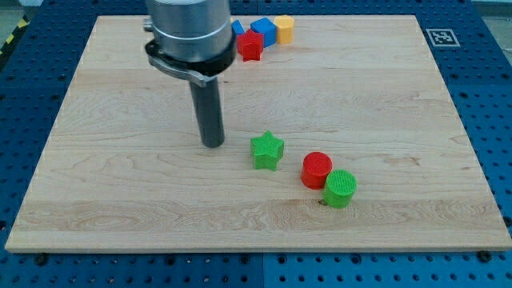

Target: Push the red circle right and up a bit

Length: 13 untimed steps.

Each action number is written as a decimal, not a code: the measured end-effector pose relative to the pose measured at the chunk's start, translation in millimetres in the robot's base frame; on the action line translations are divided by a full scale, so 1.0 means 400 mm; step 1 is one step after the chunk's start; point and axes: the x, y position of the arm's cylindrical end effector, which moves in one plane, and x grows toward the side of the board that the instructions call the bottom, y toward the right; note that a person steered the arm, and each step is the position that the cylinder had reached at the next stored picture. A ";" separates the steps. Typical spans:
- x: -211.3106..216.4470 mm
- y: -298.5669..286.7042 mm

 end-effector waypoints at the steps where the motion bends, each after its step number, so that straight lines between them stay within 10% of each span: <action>1: 0.084 0.027; 5: 0.190 0.431; 13: 0.080 0.378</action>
